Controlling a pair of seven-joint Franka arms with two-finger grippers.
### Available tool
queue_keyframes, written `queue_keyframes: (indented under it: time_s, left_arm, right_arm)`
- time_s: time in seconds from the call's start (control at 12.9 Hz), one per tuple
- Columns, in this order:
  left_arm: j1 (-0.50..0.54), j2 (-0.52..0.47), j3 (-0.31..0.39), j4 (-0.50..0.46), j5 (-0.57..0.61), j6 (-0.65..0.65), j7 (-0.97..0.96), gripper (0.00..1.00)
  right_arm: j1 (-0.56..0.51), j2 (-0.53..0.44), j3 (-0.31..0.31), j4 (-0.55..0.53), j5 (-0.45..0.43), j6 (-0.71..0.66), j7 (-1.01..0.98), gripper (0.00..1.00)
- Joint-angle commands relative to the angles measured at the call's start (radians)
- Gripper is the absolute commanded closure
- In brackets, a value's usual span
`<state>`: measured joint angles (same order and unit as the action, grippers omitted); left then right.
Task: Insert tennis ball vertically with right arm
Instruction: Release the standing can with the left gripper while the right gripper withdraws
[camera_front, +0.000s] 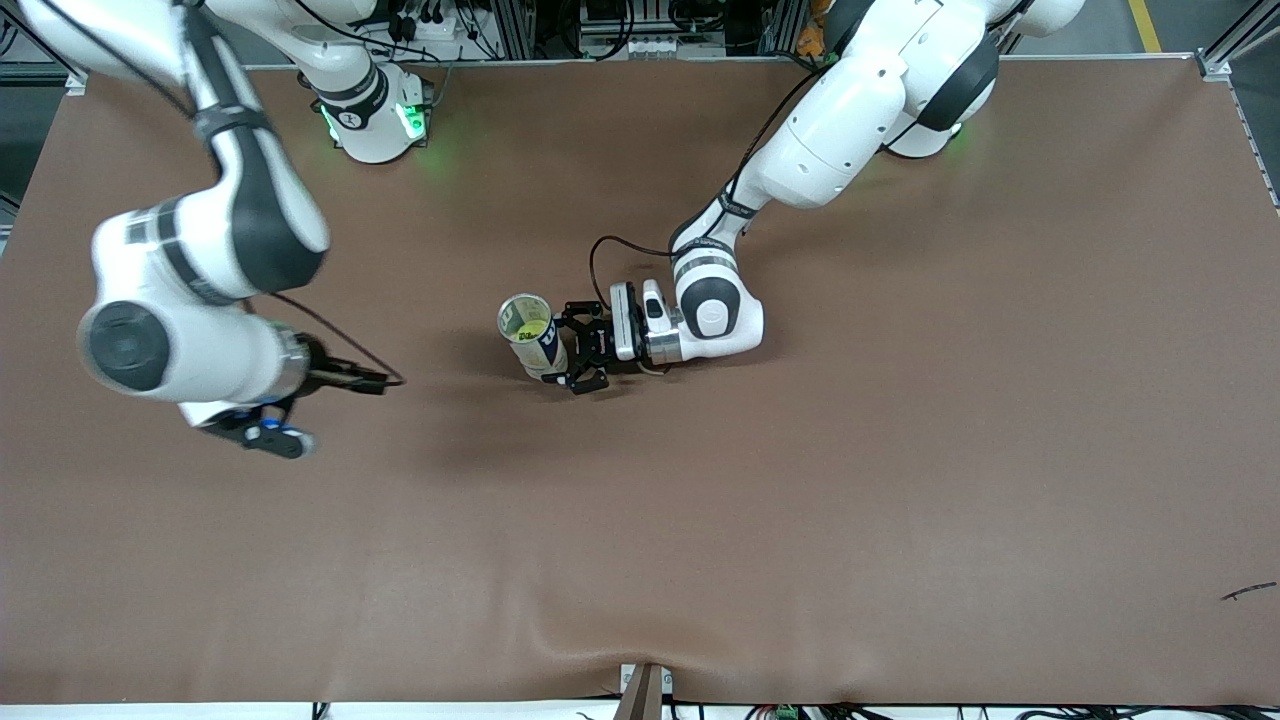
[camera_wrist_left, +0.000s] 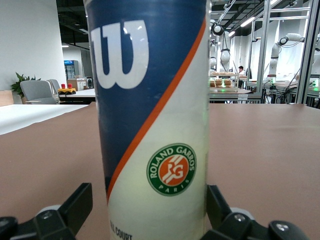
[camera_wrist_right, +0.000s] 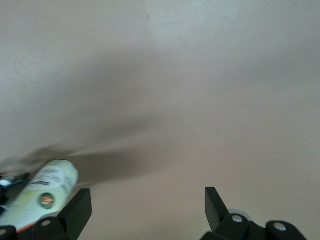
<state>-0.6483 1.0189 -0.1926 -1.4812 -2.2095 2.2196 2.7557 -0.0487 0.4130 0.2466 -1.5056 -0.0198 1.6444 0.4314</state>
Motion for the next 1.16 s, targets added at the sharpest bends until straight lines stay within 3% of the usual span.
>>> queue_keyframes:
  time_s: [0.0, 0.31, 0.54, 0.78, 1.09]
  left_arm:
    - [0.03, 0.006, -0.018, -0.007, -0.044, 0.006, 0.145, 0.0]
    - [0.059, -0.028, -0.027, -0.074, -0.03, -0.001, 0.145, 0.0]
    - [0.071, -0.063, -0.028, -0.129, -0.03, -0.014, 0.144, 0.0]
    - [0.096, -0.169, -0.028, -0.258, -0.029, -0.015, 0.108, 0.0]
    - [0.15, -0.282, -0.03, -0.384, 0.075, -0.021, 0.029, 0.0]
  right_arm:
    - [-0.084, -0.1, 0.023, -0.103, -0.005, 0.018, -0.167, 0.0]
    - [-0.115, -0.284, 0.019, -0.327, 0.014, 0.193, -0.33, 0.0]
    - [-0.112, -0.325, -0.012, -0.324, 0.014, 0.189, -0.385, 0.0]
    - [-0.105, -0.353, -0.049, -0.317, 0.014, 0.149, -0.463, 0.0]
    - [-0.028, -0.393, -0.2, -0.277, 0.049, 0.098, -0.565, 0.0]
